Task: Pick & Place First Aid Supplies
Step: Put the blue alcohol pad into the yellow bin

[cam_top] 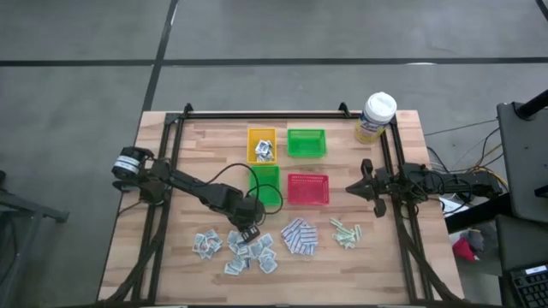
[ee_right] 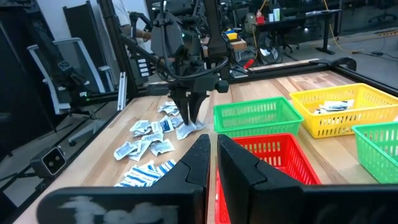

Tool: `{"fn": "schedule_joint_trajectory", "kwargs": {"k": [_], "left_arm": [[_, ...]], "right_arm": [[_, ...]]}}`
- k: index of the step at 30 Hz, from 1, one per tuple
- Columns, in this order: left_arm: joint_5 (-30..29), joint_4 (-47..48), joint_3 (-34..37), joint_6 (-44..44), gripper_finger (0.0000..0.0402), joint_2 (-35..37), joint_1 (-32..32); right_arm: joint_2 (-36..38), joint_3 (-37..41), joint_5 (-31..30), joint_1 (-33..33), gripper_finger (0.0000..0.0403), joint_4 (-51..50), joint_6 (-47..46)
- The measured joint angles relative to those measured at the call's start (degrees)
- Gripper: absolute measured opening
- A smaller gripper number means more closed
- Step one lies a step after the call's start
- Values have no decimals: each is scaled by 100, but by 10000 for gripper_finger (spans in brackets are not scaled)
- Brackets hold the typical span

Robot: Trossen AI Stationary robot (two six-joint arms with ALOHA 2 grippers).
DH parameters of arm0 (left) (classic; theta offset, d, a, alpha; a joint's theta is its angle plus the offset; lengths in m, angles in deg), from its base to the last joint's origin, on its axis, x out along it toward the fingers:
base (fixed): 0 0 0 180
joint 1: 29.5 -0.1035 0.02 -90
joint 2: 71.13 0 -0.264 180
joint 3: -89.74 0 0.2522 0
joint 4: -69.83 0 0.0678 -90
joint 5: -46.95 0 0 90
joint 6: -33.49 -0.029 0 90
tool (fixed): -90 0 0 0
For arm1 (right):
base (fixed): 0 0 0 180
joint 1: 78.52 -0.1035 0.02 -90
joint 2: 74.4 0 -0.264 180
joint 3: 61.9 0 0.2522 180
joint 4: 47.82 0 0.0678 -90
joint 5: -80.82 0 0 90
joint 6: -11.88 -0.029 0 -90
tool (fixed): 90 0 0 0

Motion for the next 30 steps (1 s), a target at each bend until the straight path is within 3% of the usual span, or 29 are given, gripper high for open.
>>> {"fn": "schedule_joint_trajectory", "kwargs": {"k": [17,30], "left_arm": [[35,-202,0,22,69,-148,0],[390,-352,2,73,56,-208,-7]], "right_arm": [[0,0,0,0,28,0,0],[0,2,0,2,28,0,2]]}}
